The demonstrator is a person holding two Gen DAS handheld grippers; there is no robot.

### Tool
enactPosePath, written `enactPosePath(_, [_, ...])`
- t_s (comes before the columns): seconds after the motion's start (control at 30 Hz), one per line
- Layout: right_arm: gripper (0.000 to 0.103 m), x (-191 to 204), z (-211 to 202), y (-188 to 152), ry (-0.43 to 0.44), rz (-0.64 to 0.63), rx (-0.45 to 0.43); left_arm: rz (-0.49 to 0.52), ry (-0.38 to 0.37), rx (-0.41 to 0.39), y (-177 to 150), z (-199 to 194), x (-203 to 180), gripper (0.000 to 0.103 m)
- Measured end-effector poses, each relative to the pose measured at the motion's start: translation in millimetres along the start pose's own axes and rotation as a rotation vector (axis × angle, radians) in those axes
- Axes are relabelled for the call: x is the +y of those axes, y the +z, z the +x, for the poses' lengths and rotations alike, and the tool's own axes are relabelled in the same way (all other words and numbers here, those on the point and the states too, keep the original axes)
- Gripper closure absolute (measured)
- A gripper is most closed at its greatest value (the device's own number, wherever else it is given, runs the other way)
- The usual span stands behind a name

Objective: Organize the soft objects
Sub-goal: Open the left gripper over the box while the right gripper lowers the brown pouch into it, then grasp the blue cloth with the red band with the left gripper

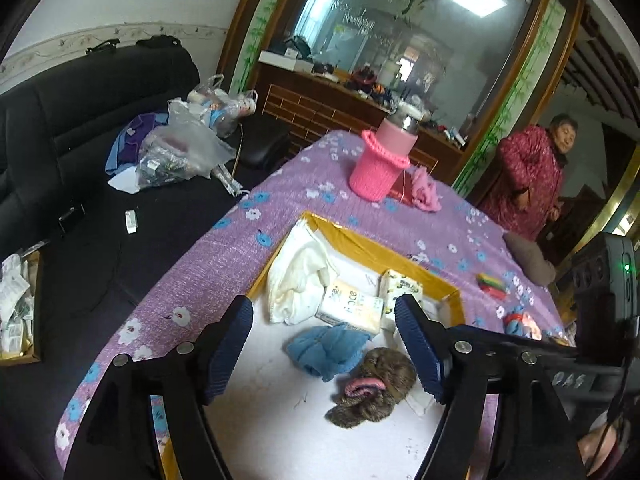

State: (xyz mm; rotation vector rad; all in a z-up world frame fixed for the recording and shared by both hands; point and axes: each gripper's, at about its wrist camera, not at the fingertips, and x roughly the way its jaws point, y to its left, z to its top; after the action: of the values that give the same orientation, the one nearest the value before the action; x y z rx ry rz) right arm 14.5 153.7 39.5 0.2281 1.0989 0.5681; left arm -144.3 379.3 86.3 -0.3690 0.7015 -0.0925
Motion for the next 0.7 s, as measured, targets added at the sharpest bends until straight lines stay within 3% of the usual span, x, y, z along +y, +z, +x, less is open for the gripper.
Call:
enactPosePath(0.17, [0.049, 8, 10, -19, 0.084, 0.022, 0.156, -0.029, -0.014, -0.041, -14, -27, 4, 0.028])
enactPosePath(0.23, [0.049, 11, 27, -27, 0.061, 0.016, 0.219, -0.036, -0.010, -0.052, -19, -34, 2, 0.027])
enactPosePath(0.3, [0.049, 11, 38, -30, -0.022, -0.001, 0.234, -0.033, 0.003, -0.067, -24, -43, 1, 0.027])
enactPosePath(0.37, [0.047, 6, 48, -25, -0.114, -0.009, 0.222, -0.009, 0.018, -0.085, -27, -52, -5, 0.026])
enactPosePath(0.5, [0.046, -15, 46, -7, -0.160, 0.061, 0.136, 0.037, 0.044, -0.126, -31, -65, -19, 0.024])
enactPosePath(0.7, [0.046, -34, -32, -16, -0.044, 0.105, -0.036, 0.092, 0.012, -0.115, -38, -69, -39, 0.022])
